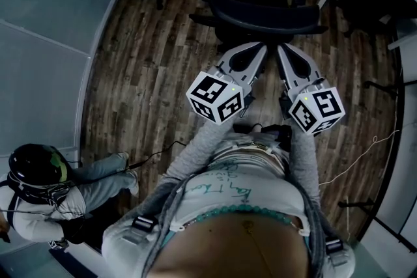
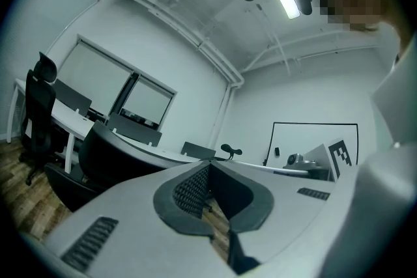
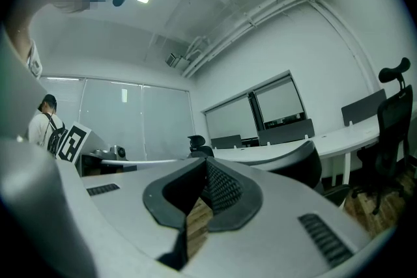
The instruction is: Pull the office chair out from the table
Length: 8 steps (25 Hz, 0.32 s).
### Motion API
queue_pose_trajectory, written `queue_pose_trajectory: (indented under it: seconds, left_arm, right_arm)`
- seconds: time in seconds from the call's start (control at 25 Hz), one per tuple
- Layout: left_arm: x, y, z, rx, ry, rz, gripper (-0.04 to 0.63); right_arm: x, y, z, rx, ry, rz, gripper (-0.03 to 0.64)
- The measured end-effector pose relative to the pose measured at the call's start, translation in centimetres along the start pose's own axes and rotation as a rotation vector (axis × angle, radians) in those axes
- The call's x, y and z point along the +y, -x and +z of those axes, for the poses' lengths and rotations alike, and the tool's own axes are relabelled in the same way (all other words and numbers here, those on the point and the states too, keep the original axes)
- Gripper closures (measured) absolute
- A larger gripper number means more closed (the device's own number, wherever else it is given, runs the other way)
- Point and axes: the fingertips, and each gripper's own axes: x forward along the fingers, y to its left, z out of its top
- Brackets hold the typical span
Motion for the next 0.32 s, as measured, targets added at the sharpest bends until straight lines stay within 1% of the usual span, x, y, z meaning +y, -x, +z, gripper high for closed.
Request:
queue_pose_trajectory:
  seconds: [0.32]
  left_arm:
    - [-0.1, -0.3, -0.18, 0.004, -0.003, 0.002, 0.584]
  right_arm:
    - [-0.33, 0.2, -0.12, 0.003, -0.003, 0.0, 0.597]
